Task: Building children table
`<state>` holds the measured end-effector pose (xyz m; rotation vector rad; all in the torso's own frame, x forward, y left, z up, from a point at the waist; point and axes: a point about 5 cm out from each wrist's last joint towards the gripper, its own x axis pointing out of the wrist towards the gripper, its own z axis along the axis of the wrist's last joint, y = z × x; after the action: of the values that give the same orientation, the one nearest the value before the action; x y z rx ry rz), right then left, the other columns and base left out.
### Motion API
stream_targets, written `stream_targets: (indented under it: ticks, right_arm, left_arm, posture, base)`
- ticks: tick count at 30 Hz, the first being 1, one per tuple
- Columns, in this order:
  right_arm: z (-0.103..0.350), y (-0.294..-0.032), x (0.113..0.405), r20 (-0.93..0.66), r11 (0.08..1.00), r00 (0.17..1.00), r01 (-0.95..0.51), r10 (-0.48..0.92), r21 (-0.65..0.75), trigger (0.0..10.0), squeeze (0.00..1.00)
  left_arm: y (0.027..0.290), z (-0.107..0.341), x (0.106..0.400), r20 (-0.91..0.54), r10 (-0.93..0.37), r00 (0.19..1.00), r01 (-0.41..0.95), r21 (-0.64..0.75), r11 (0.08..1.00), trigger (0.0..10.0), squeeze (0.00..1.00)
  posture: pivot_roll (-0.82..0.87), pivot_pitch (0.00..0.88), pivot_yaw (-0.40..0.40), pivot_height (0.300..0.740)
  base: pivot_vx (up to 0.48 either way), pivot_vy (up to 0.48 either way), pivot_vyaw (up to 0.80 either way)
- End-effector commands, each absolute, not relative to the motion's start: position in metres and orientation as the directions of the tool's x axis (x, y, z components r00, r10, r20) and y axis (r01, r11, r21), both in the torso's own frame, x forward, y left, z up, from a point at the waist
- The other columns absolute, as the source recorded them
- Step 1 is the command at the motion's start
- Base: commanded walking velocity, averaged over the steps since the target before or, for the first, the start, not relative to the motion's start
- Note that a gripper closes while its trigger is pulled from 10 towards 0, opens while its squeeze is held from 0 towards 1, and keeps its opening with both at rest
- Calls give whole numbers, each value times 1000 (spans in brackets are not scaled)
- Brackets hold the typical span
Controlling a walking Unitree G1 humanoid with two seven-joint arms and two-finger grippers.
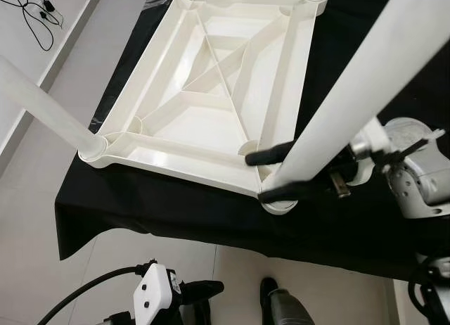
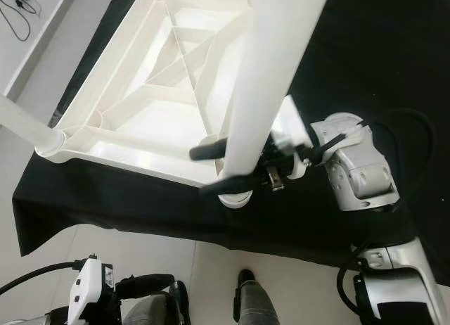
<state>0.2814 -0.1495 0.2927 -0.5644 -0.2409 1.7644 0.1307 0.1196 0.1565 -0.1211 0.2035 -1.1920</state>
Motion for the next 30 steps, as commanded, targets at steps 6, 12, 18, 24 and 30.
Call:
stream_targets:
  ticks: [6, 12, 18, 24, 30]
  right_arm:
    - [258, -147, 286, -430, -325, -170, -891, 887, -318, 10000, 0]
    - [271, -141, 295, -369, -277, -150, -906, 917, -319, 10000, 0]
    - [278, -140, 308, -276, -147, -64, -945, 959, -292, 10000, 0]
    - [274, -137, 315, -268, -63, 22, -951, 963, -303, 10000, 0]
    - [266, -137, 314, -266, -4, 76, -957, 961, -290, 10000, 0]
  left_arm:
    - [120, 154, 129, -110, -932, 346, 907, -216, 363, 10000, 0]
    - [119, 153, 130, -104, -932, 348, 907, -216, 363, 10000, 0]
    - [119, 154, 131, -98, -931, 351, 906, -215, 364, 10000, 0]
    - [119, 154, 132, -95, -932, 350, 907, -215, 362, 10000, 0]
    - [118, 154, 132, -93, -932, 350, 907, -216, 362, 10000, 0]
  posture:
    - [20, 453, 91, 740]
    - [14, 451, 84, 740]
    - [7, 451, 79, 740]
    - [5, 452, 78, 740]
    - [4, 451, 78, 740]
  base:
    - [0, 0, 0]
    - [0, 0, 0]
    - [0, 0, 0]
    - [0, 0, 0]
    - [0, 0, 0]
